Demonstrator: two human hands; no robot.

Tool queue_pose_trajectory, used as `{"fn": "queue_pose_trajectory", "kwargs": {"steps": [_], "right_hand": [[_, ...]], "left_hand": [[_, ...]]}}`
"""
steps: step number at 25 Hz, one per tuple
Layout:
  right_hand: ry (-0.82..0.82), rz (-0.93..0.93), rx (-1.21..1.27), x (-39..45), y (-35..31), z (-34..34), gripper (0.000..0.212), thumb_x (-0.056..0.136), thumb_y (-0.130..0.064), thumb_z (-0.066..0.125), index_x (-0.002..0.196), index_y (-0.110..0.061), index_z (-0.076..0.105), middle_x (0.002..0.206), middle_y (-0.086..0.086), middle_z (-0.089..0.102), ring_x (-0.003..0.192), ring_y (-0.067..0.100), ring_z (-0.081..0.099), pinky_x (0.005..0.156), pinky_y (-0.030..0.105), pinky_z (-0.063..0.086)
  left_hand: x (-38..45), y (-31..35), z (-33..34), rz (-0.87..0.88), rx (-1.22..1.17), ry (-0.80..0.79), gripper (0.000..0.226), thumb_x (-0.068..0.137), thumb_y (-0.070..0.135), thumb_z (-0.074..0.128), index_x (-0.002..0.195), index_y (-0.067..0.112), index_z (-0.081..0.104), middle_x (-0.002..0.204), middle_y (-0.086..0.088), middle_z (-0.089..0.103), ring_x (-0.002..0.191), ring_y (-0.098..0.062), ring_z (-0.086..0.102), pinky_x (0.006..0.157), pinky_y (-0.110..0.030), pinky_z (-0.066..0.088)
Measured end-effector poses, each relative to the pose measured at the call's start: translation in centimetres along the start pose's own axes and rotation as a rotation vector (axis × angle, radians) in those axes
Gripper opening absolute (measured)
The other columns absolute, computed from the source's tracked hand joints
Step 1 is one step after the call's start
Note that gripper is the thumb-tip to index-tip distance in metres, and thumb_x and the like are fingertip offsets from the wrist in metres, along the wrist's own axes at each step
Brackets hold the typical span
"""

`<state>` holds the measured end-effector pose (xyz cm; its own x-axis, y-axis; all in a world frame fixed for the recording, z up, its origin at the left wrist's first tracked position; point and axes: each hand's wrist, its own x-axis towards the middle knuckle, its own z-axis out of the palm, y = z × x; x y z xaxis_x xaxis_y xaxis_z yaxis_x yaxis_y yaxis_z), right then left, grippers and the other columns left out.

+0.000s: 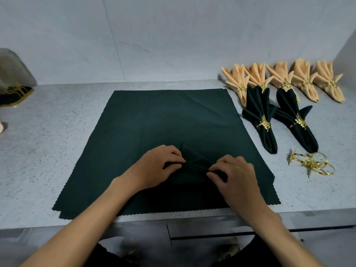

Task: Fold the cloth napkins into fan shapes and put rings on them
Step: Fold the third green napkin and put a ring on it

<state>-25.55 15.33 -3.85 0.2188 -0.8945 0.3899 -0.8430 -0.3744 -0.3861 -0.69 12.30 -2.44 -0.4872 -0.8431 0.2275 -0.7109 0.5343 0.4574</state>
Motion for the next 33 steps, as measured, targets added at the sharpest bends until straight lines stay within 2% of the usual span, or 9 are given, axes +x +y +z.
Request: {"fn": "queue_pose_trajectory", "kwargs": {"steps": [3, 6, 9, 14, 17, 19, 24, 28, 33], "right_hand": [[0.005, 0.026, -0.077, 0.4, -0.7, -0.2, 0.004, 0.083, -0.028, 0.074, 0.082, -0.030, 0.071, 0.085, -0.016, 0.060, 0.078, 0.013, 0.050, 0.072, 0.032, 0.026], [0.015, -0.269, -0.149, 0.5, -1.4, 0.6, 0.009, 0.089, -0.019, 0.063, 0.089, -0.023, 0.071, 0.091, -0.009, 0.065, 0.078, 0.019, 0.056, 0.070, 0.034, 0.041], [-0.057, -0.363, -0.101, 0.4, -1.1, 0.7, 0.027, 0.093, -0.038, 0.052, 0.097, -0.022, 0.074, 0.102, -0.010, 0.067, 0.085, 0.017, 0.060, 0.074, 0.031, 0.049], [-0.106, -0.372, -0.160, -0.5, -0.8, 0.7, 0.038, 0.094, -0.041, 0.048, 0.114, -0.015, 0.069, 0.113, -0.004, 0.062, 0.094, 0.018, 0.057, 0.082, 0.031, 0.051], [-0.065, -0.341, -0.141, -0.7, -1.0, 0.9, 0.036, 0.096, -0.038, 0.047, 0.112, -0.015, 0.070, 0.111, -0.003, 0.061, 0.092, 0.018, 0.056, 0.082, 0.031, 0.051], [-0.023, -0.321, -0.125, -0.9, -1.0, 0.9, 0.035, 0.097, -0.037, 0.048, 0.108, -0.014, 0.071, 0.108, -0.003, 0.062, 0.089, 0.017, 0.058, 0.081, 0.031, 0.052], [-0.020, -0.259, -0.034, -0.8, -1.0, 0.7, 0.030, 0.096, -0.033, 0.051, 0.101, -0.014, 0.073, 0.103, -0.005, 0.064, 0.086, 0.014, 0.058, 0.077, 0.029, 0.052], [-0.088, -0.190, 0.020, -1.0, -0.7, 0.3, 0.035, 0.083, -0.027, 0.052, 0.110, -0.014, 0.072, 0.110, -0.007, 0.061, 0.096, 0.016, 0.055, 0.083, 0.031, 0.048], [-0.100, -0.012, 0.097, 0.7, -1.3, -2.3, 0.035, 0.082, -0.015, 0.050, 0.114, -0.025, 0.059, 0.098, -0.009, 0.062, 0.080, 0.012, 0.056, 0.071, 0.029, 0.044]], "left_hand": [[0.4, -0.2, 0.2, 0.019, 0.024, 0.058, 0.013, 0.091, 0.022, 0.069, 0.101, 0.023, 0.076, 0.102, 0.015, 0.065, 0.090, -0.006, 0.053, 0.084, -0.027, 0.046], [0.5, -0.2, 0.2, 0.069, 0.051, 0.074, 0.012, 0.088, 0.025, 0.068, 0.094, 0.023, 0.077, 0.092, 0.014, 0.065, 0.083, -0.007, 0.051, 0.075, -0.027, 0.047], [0.3, 0.1, -0.1, 0.167, 0.138, 0.057, 0.022, 0.092, 0.028, 0.057, 0.096, 0.020, 0.077, 0.092, 0.010, 0.063, 0.081, -0.010, 0.050, 0.074, -0.030, 0.046], [-2.1, -0.6, -2.2, 0.213, 0.322, -0.253, 0.055, 0.095, 0.038, 0.036, 0.148, 0.028, 0.041, 0.143, 0.011, 0.038, 0.131, -0.010, 0.034, 0.113, -0.035, 0.022], [-3.0, -0.5, -2.6, 0.163, 0.333, -0.382, 0.069, 0.095, 0.056, 0.035, 0.157, 0.030, 0.017, 0.153, 0.014, 0.018, 0.143, -0.006, 0.011, 0.121, -0.038, -0.001], [-3.0, -0.3, -2.2, 0.152, 0.334, -0.336, 0.072, 0.092, 0.059, 0.037, 0.156, 0.030, 0.022, 0.151, 0.014, 0.022, 0.142, -0.004, 0.015, 0.121, -0.038, -0.005], [-1.3, 0.2, -0.2, 0.114, 0.386, -0.063, 0.053, 0.074, 0.035, 0.047, 0.119, 0.020, 0.070, 0.106, 0.007, 0.061, 0.091, -0.012, 0.053, 0.100, -0.036, 0.039], [0.0, 0.5, 0.0, 0.088, 0.361, 0.004, 0.042, 0.064, 0.022, 0.053, 0.099, 0.023, 0.076, 0.090, 0.010, 0.062, 0.075, -0.013, 0.055, 0.084, -0.024, 0.033], [1.8, 3.2, -1.6, 0.045, 0.322, 0.071, 0.021, 0.070, 0.037, 0.050, 0.070, 0.024, 0.066, 0.071, 0.012, 0.057, 0.069, -0.014, 0.048, 0.065, -0.029, 0.034]]}}
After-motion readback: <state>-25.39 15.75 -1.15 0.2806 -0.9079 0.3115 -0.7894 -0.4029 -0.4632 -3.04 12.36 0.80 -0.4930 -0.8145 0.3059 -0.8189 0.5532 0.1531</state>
